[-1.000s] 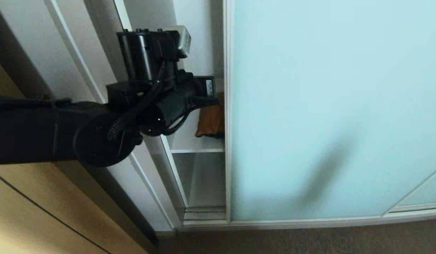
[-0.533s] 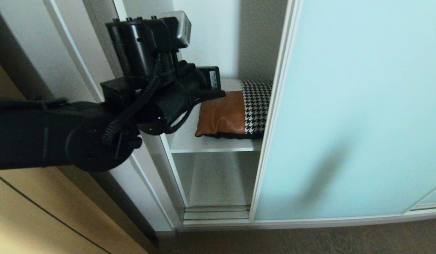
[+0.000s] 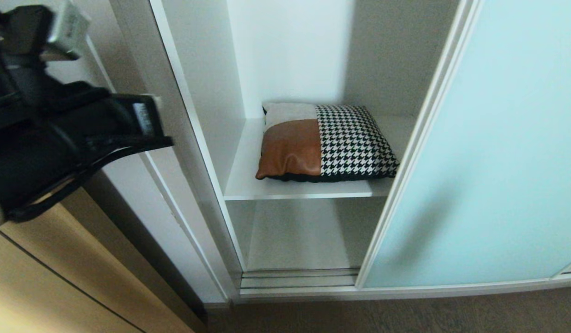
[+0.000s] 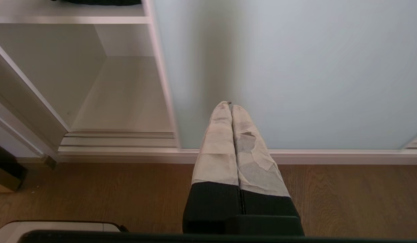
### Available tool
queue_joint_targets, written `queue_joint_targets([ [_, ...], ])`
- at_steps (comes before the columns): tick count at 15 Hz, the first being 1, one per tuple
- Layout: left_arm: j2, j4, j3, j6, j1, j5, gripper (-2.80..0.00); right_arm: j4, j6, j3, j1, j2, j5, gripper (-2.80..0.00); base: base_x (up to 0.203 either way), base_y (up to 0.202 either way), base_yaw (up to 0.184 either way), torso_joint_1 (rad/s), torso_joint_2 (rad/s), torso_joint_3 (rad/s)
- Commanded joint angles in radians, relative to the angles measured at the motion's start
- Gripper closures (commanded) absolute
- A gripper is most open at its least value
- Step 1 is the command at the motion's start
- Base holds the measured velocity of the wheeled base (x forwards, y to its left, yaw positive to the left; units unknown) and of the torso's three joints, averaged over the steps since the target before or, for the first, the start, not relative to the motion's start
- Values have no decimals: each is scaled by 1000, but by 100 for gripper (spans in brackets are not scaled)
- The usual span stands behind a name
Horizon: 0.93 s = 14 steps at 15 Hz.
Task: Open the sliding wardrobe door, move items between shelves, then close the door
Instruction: Open the door
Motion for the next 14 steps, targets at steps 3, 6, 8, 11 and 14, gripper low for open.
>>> queue_joint_targets([
  [3, -314, 3, 322, 11, 233, 19, 0, 0, 0, 1, 0, 1, 0, 0, 0, 0, 0, 0, 0, 0],
  [6, -487, 11, 486, 12, 293, 41, 0, 0, 0, 0, 0, 1, 0, 0, 0, 0, 0, 0, 0, 0],
  [8, -610, 34, 563, 11, 314, 42, 0, 0, 0, 0, 0, 1, 0, 0, 0, 0, 0, 0, 0, 0],
  [11, -778, 109, 666, -7, 325, 39, 0, 0, 0, 2, 0, 1, 0, 0, 0, 0, 0, 0, 0, 0],
  [14, -937, 219, 759, -13, 347, 37, 0, 0, 0, 0, 0, 1, 0, 0, 0, 0, 0, 0, 0, 0],
])
